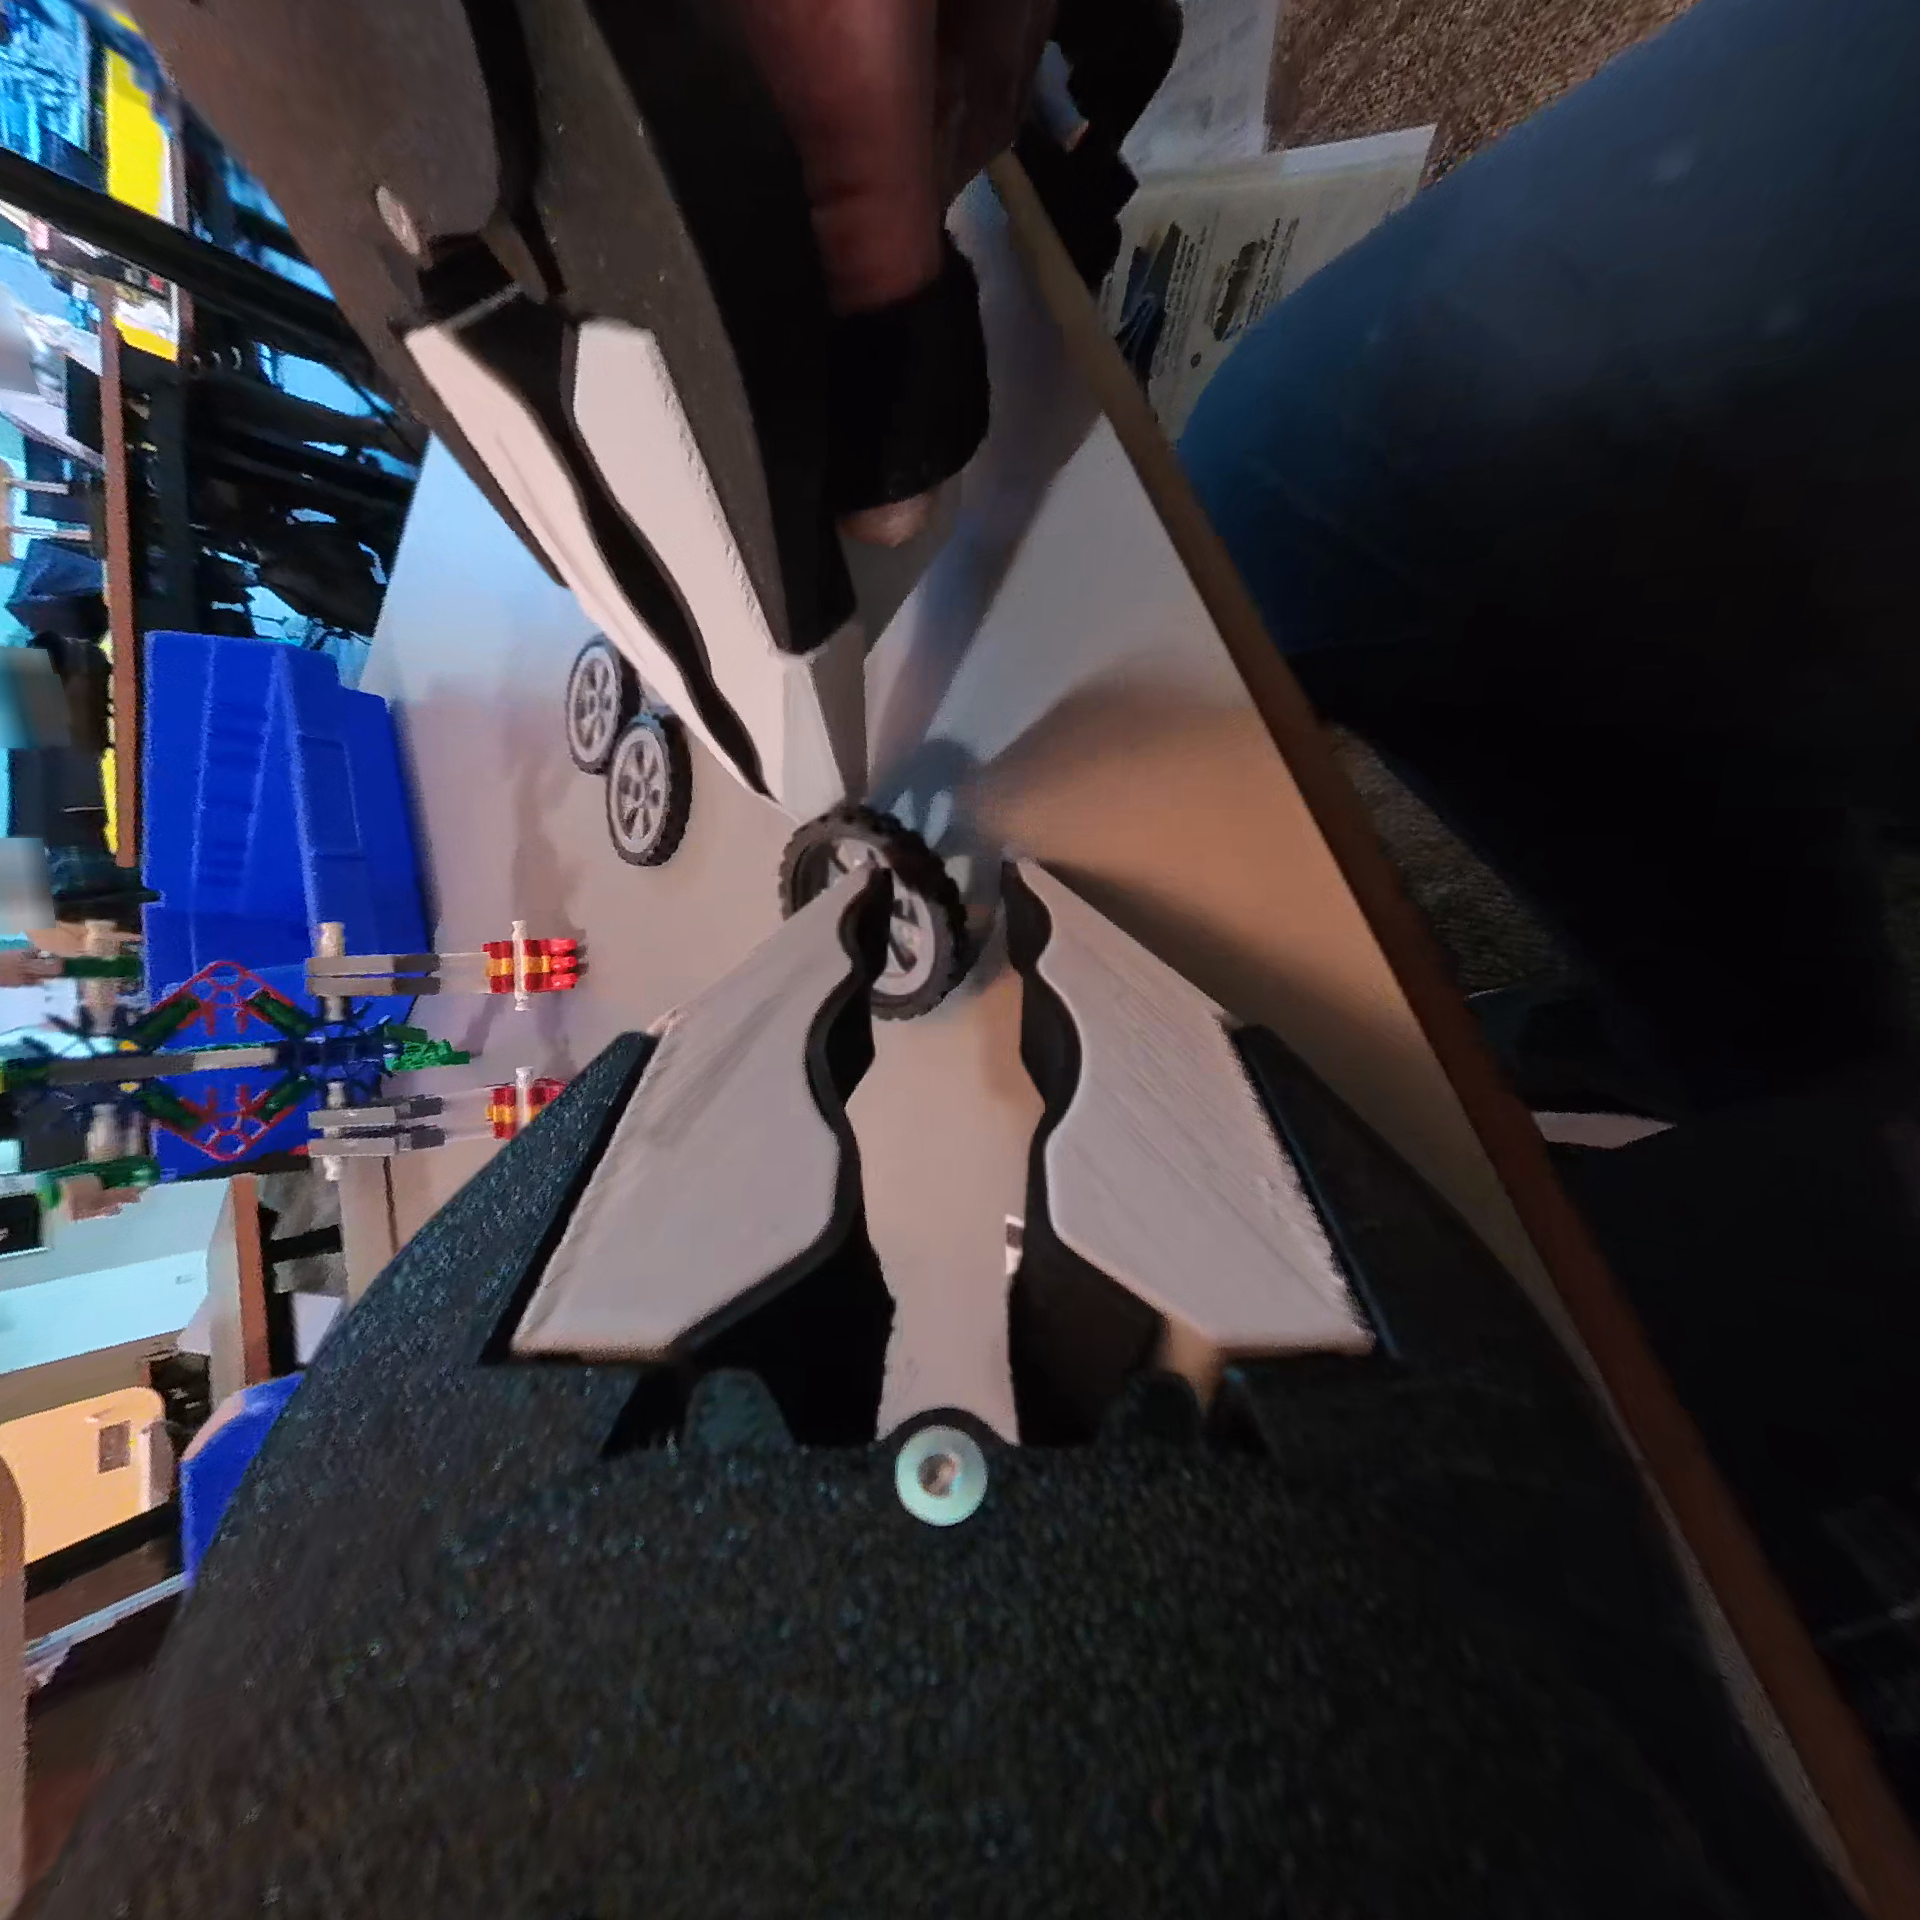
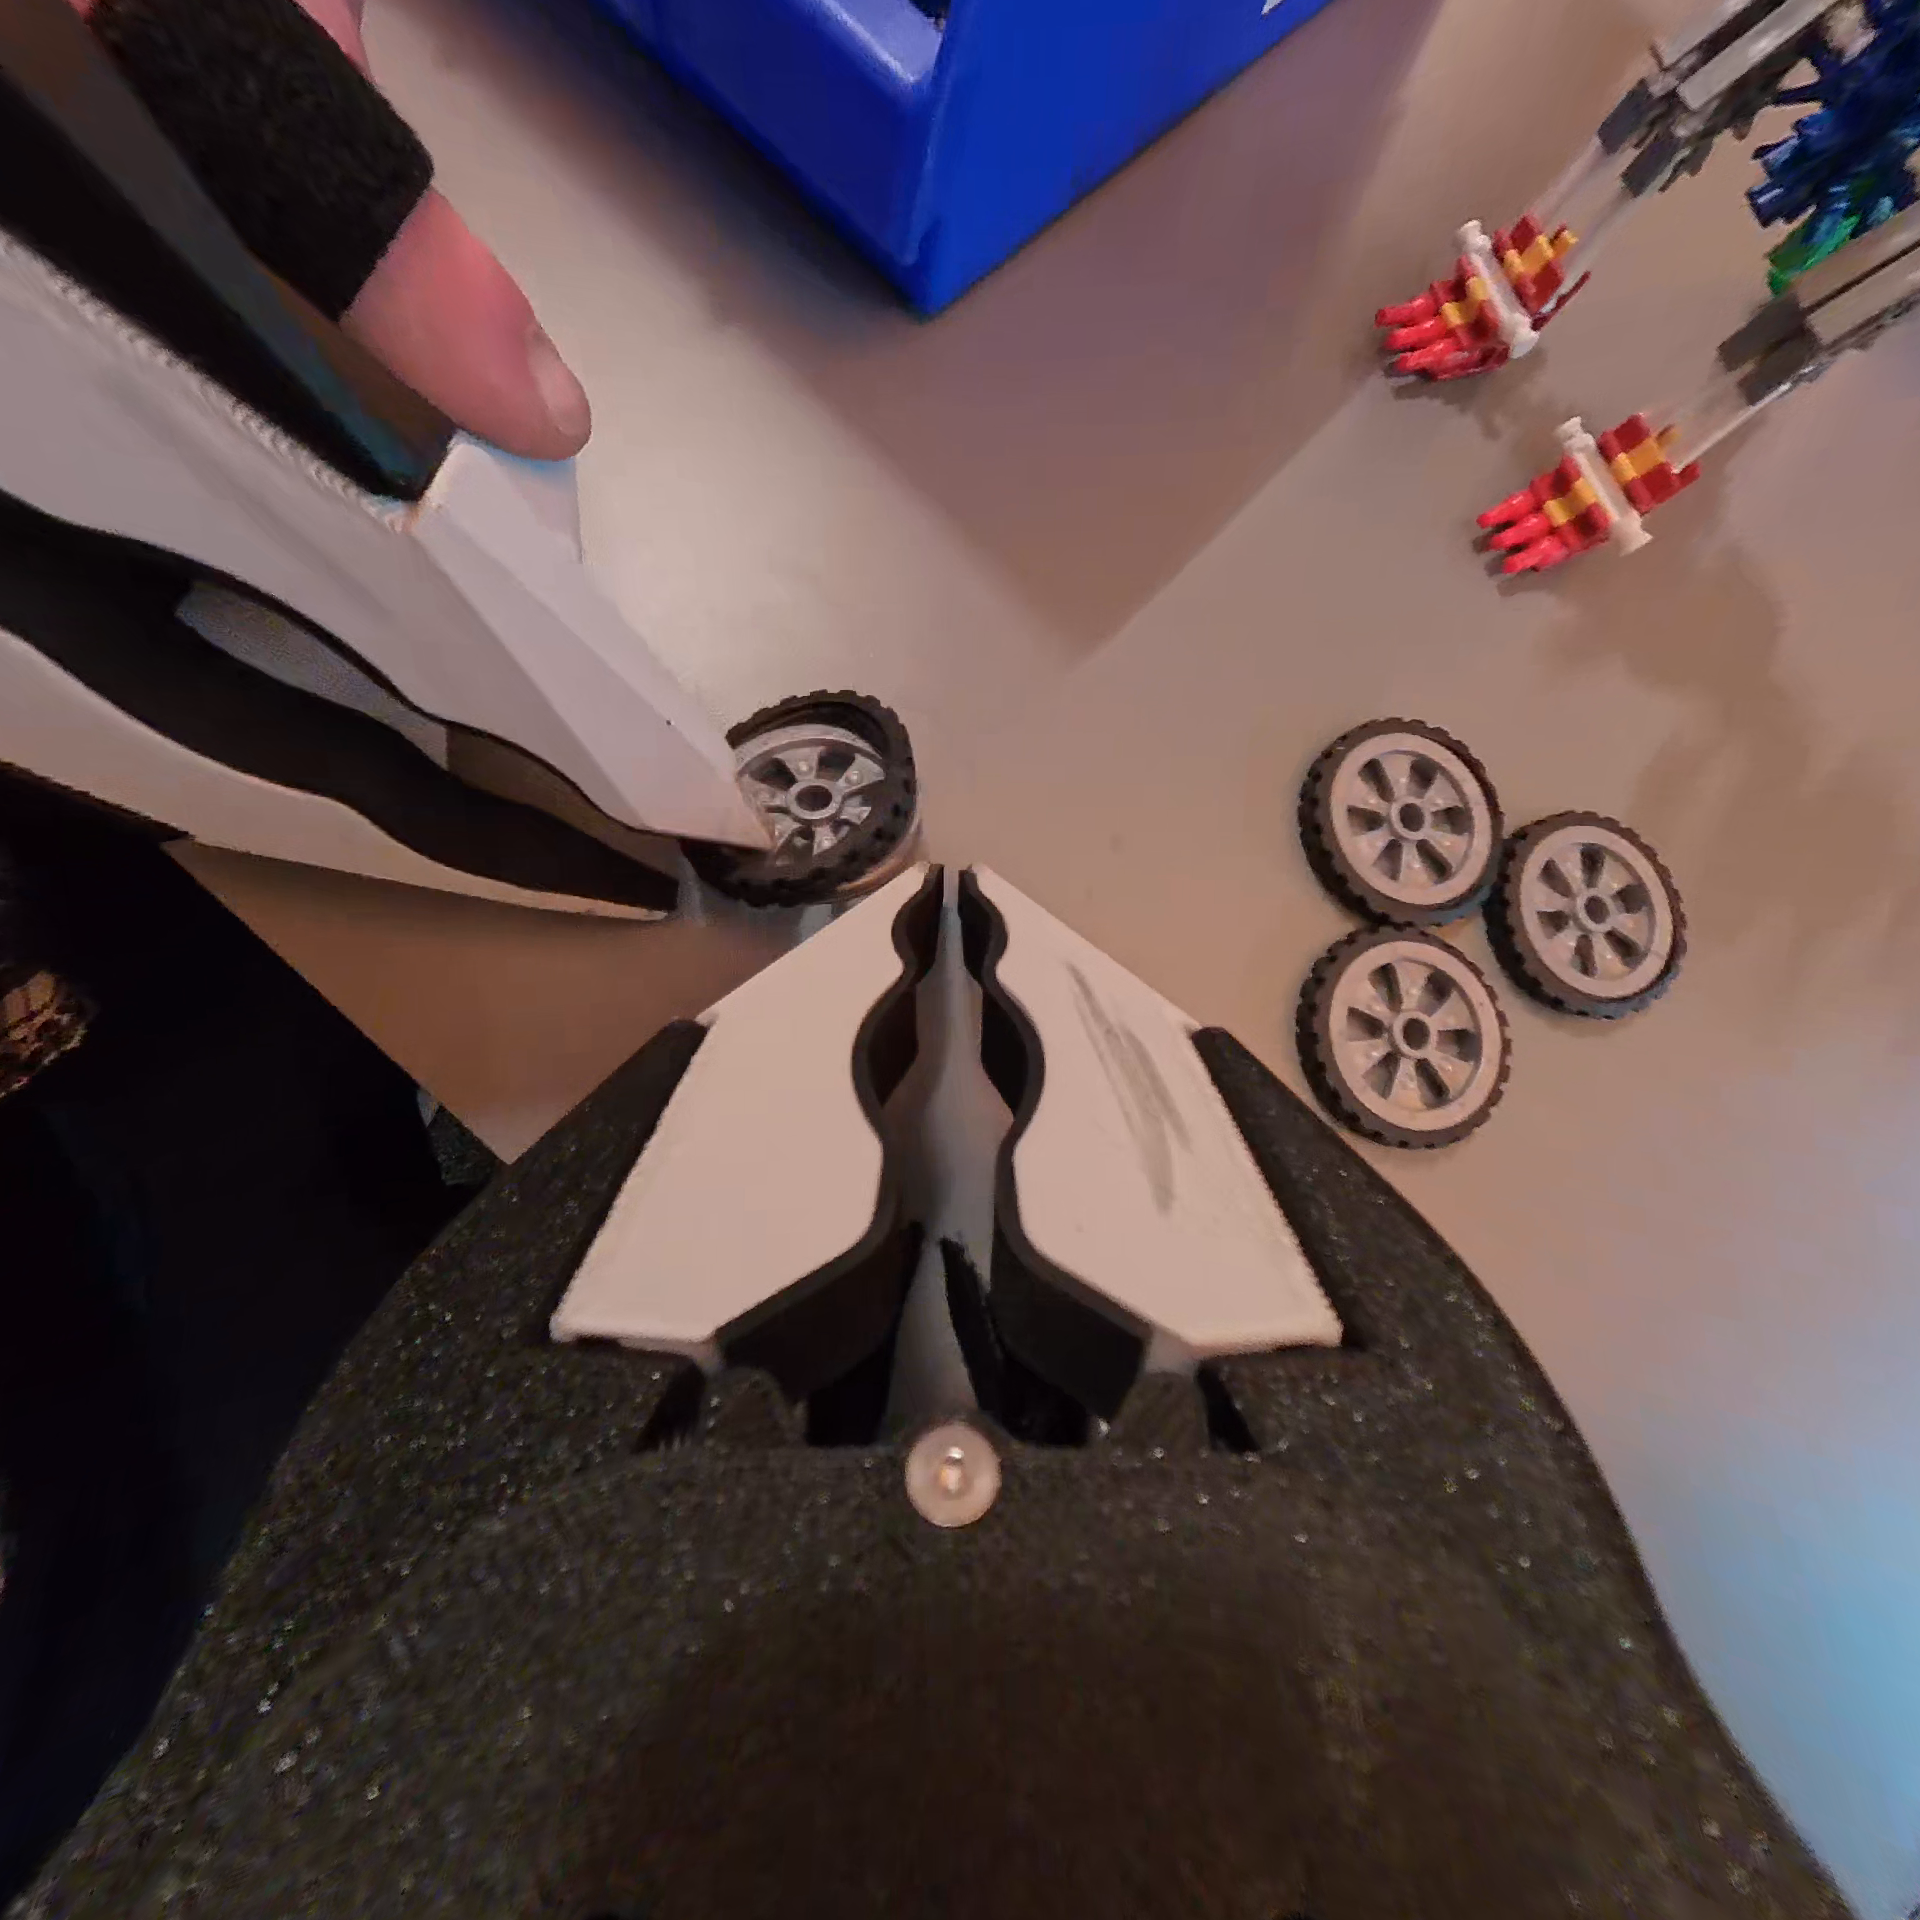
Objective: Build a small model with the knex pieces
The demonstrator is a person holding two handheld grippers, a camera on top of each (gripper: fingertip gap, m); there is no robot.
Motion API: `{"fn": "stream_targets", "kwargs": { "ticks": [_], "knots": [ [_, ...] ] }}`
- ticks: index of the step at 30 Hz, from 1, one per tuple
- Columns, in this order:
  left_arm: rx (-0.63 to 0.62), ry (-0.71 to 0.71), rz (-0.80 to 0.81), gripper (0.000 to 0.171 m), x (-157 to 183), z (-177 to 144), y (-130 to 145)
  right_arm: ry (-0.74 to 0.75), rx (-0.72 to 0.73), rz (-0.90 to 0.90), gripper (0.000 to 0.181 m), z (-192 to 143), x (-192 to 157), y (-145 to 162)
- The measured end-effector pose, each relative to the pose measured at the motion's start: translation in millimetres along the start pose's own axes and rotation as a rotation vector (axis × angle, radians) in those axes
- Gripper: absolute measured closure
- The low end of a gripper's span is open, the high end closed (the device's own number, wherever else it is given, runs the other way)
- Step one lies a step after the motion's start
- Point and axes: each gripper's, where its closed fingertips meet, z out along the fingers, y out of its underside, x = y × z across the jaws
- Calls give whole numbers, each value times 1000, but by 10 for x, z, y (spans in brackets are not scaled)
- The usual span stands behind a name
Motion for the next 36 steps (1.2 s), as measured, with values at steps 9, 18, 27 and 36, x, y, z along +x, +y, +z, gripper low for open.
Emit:
{"fn": "stream_targets", "kwargs": {
  "ticks": [9, 18, 27, 36],
  "knots": [
    [22, 74, -56, 147, -28, -47, 70, 34, 21, 61, 171, -148, 81, 45],
    [52, 170, -137, 152, -10, -3, 105, -17, -26, 163, 171, -197, -93, 177],
    [45, 159, -128, 157, 56, 10, -8, -55, -7, 130, 171, -49, -86, 70],
    [70, 121, -225, 152, -143, -46, 48, -1, 60, 122, 170, -148, 19, -27]
  ]
}}
